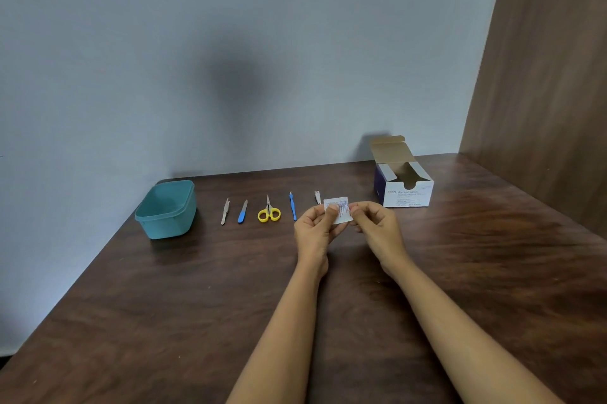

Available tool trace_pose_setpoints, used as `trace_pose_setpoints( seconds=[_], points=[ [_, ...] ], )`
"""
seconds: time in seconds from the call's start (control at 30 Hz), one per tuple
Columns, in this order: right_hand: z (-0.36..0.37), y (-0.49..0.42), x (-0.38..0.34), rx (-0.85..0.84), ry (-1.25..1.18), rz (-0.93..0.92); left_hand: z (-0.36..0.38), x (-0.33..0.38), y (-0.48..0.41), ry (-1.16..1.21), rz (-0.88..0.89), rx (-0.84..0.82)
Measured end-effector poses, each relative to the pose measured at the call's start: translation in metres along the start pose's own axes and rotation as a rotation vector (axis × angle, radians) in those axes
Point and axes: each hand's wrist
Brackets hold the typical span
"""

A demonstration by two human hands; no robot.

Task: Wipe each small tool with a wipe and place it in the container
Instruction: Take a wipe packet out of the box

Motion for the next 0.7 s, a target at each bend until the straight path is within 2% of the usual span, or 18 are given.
trace_pose_setpoints(
  seconds=[0.27,0.47,0.7],
  points=[
    [-0.003,0.001,-0.004,0.011,-0.012,0.016,-0.001,0.0,0.001,-0.072,0.021,-0.039],
    [-0.016,-0.006,-0.011,-0.02,-0.055,0.202,-0.003,-0.004,0.0,-0.2,0.056,-0.107],
    [-0.02,-0.011,-0.008,0.001,-0.084,0.326,-0.002,-0.006,0.0,-0.263,0.084,-0.144]
  ],
)
Point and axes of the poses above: each hand's wrist, its own y-axis away from the middle knuckle, its own z-axis out of the palm, x = y × z, and after that the axes turned 5 degrees about x, right-handed
